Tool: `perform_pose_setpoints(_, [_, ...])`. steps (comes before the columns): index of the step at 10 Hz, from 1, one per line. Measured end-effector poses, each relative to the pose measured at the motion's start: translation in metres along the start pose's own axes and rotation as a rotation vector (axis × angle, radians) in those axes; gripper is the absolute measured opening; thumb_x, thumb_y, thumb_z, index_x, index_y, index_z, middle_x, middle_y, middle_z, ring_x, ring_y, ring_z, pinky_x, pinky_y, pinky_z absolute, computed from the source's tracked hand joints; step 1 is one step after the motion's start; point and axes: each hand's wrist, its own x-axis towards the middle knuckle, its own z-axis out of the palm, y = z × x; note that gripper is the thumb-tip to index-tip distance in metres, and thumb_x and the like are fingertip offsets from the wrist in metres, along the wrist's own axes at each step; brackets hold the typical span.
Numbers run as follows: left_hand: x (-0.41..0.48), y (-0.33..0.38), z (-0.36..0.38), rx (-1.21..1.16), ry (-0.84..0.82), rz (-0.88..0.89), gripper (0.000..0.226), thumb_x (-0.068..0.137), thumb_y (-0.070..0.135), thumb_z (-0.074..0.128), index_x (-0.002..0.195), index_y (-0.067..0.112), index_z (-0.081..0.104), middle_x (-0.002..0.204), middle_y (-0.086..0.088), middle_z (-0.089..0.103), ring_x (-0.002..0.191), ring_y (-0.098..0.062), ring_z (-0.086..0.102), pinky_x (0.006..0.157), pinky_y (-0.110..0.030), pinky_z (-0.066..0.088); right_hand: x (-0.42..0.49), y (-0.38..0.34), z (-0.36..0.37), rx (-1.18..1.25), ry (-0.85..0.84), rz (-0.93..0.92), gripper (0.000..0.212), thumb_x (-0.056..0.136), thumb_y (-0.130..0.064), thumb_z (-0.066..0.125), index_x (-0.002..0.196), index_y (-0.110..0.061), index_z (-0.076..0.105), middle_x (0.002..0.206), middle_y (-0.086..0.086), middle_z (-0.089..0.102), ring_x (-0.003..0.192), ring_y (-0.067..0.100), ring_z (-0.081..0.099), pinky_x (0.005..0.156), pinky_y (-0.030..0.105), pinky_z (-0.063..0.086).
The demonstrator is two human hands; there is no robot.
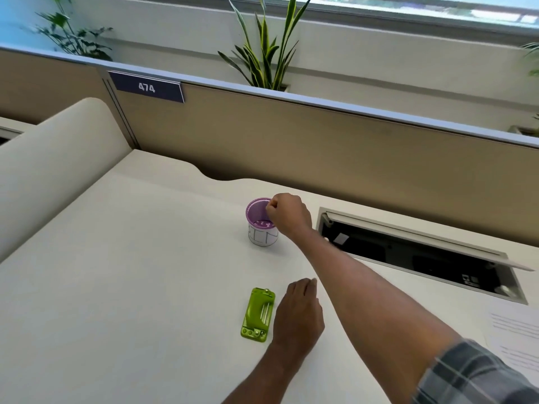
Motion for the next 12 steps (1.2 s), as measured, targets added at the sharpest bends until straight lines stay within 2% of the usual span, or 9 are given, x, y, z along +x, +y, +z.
perform_pose_setpoints(2, [-0.002, 0.007, -0.005, 0.003, -0.022, -0.001, 0.034, 0.073, 0.011, 0.065, 0.106, 0.011, 0.066, 0.094, 0.001, 0.068, 0.084, -0.016, 0.064, 0.065, -0.022, 0.054, -0.004, 0.002, -0.007, 0.035, -0.005, 0.025, 0.023, 0.087, -0.014, 0.044, 0.086, -0.008, 0.066, 0.092, 0.012, 0.069, 0.08, 0.035, 0.061, 0.065, 0.032, 0.044])
perform_pose_setpoints(4, [-0.006, 0.007, -0.01, 0.037, -0.027, 0.009, 0.04, 0.068, 0.011, 0.074, 0.107, 0.007, 0.068, 0.094, -0.001, 0.069, 0.084, -0.016, 0.066, 0.068, -0.02, 0.055, -0.014, 0.009, -0.02, 0.219, 0.101, 0.059, 0.028, 0.084, -0.04, 0.056, 0.063, -0.021, 0.053, 0.072, -0.002, 0.063, 0.072, 0.024, 0.057, 0.059, 0.028, 0.038])
perform_pose_setpoints(5, [-0.007, 0.007, -0.012, 0.05, -0.004, 0.018, 0.041, 0.067, 0.009, 0.076, 0.107, 0.004, 0.068, 0.095, -0.006, 0.071, 0.086, -0.019, 0.068, 0.072, -0.022, 0.056, -0.037, 0.033, -0.024, 0.23, 0.2, 0.088, 0.035, 0.086, -0.04, 0.054, 0.058, -0.021, 0.046, 0.062, -0.006, 0.051, 0.068, 0.022, 0.05, 0.052, 0.025, 0.03])
perform_pose_setpoints(6, [-0.01, 0.006, -0.01, 0.096, 0.0, 0.03, 0.04, 0.068, 0.007, 0.075, 0.107, 0.0, 0.069, 0.097, -0.011, 0.072, 0.09, -0.024, 0.069, 0.077, -0.027, 0.057, -0.077, 0.071, -0.018, 0.144, 0.19, 0.107, 0.032, 0.09, -0.039, 0.056, 0.094, -0.01, 0.069, 0.098, 0.005, 0.068, 0.093, 0.022, 0.062, 0.071, 0.029, 0.046])
perform_pose_setpoints(7, [-0.02, 0.004, -0.006, 0.182, -0.045, 0.038, 0.04, 0.073, 0.006, 0.071, 0.112, -0.003, 0.067, 0.107, -0.019, 0.071, 0.103, -0.033, 0.067, 0.089, -0.039, 0.056, -0.125, 0.108, -0.011, 0.001, 0.127, 0.061, 0.04, 0.092, -0.04, 0.056, 0.119, -0.012, 0.063, 0.124, 0.007, 0.061, 0.117, 0.022, 0.054, 0.096, 0.033, 0.045])
perform_pose_setpoints(8, [-0.035, 0.004, 0.001, 0.283, -0.045, 0.085, 0.037, 0.083, 0.009, 0.052, 0.114, -0.005, 0.067, 0.115, -0.022, 0.068, 0.111, -0.037, 0.063, 0.093, -0.045, 0.053, -0.168, 0.139, -0.003, -0.209, 0.03, -0.042, 0.051, 0.093, -0.044, 0.05, 0.134, -0.014, 0.053, 0.141, 0.008, 0.052, 0.133, 0.025, 0.043, 0.112, 0.034, 0.032])
perform_pose_setpoints(9, [-0.047, 0.016, 0.005, 0.29, -0.068, 0.137, 0.049, 0.088, 0.018, 0.032, 0.113, -0.001, 0.069, 0.116, -0.018, 0.069, 0.111, -0.032, 0.065, 0.089, -0.044, 0.054, -0.202, 0.169, 0.002, -0.341, -0.032, -0.065, 0.062, 0.093, -0.047, 0.046, 0.144, -0.013, 0.041, 0.155, 0.014, 0.036, 0.147, 0.029, 0.024, 0.121, 0.04, 0.014])
perform_pose_setpoints(10, [-0.054, 0.033, 0.007, 0.298, -0.102, 0.183, 0.072, 0.1, 0.022, 0.003, 0.111, 0.003, 0.071, 0.117, -0.015, 0.07, 0.109, -0.029, 0.066, 0.096, -0.036, 0.049, -0.225, 0.197, -0.004, -0.419, -0.024, 0.005, 0.07, 0.092, -0.053, 0.042, 0.149, -0.015, 0.03, 0.161, 0.015, 0.019, 0.151, 0.032, 0.007, 0.122, 0.046, 0.0])
perform_pose_setpoints(12, [-0.042, 0.077, 0.001, 0.349, -0.01, 0.174, 0.081, 0.097, 0.039, -0.005, 0.124, 0.004, 0.063, 0.132, -0.016, 0.06, 0.122, -0.032, 0.057, 0.11, -0.038, 0.035, -0.232, 0.227, -0.059, -0.491, 0.193, 0.125, 0.087, 0.085, -0.072, 0.036, 0.153, -0.018, 0.023, 0.163, 0.016, 0.007, 0.151, 0.036, -0.001, 0.114, 0.045, -0.017])
